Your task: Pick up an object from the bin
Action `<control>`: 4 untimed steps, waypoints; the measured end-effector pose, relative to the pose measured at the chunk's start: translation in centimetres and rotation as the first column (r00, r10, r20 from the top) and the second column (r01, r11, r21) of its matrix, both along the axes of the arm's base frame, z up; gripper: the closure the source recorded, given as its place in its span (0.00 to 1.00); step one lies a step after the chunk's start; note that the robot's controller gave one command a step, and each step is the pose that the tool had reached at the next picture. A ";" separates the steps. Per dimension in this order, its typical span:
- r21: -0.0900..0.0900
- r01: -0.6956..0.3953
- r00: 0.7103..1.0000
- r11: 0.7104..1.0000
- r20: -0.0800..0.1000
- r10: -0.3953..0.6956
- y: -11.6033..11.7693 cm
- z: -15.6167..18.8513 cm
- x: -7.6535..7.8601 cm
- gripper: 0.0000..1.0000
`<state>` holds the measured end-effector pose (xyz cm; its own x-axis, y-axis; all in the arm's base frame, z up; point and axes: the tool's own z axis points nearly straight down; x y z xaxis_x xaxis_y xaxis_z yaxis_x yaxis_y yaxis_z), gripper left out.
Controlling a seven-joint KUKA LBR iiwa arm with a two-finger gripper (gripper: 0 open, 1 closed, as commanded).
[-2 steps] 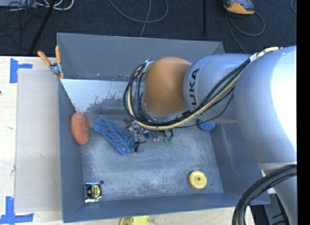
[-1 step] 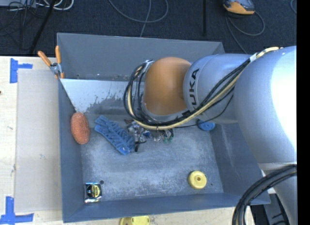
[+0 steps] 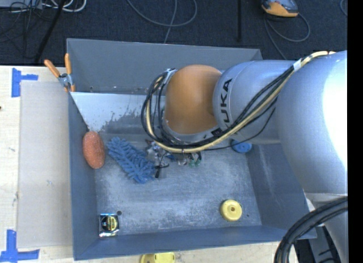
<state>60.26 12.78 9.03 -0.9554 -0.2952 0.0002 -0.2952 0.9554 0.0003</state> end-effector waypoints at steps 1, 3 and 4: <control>0.000 -0.011 1.000 1.000 0.001 0.011 2.4 2.3 0.0 1.00; 0.000 -0.023 1.000 1.000 0.000 0.023 3.7 5.5 0.0 1.00; -0.001 -0.055 0.998 0.998 -0.004 0.055 3.2 8.4 -4.6 1.00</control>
Offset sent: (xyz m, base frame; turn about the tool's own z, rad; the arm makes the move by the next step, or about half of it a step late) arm -0.0078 0.0254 0.0354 -0.0295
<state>55.65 15.95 17.45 -0.9378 -0.3471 0.0044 -0.3471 0.9378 0.0008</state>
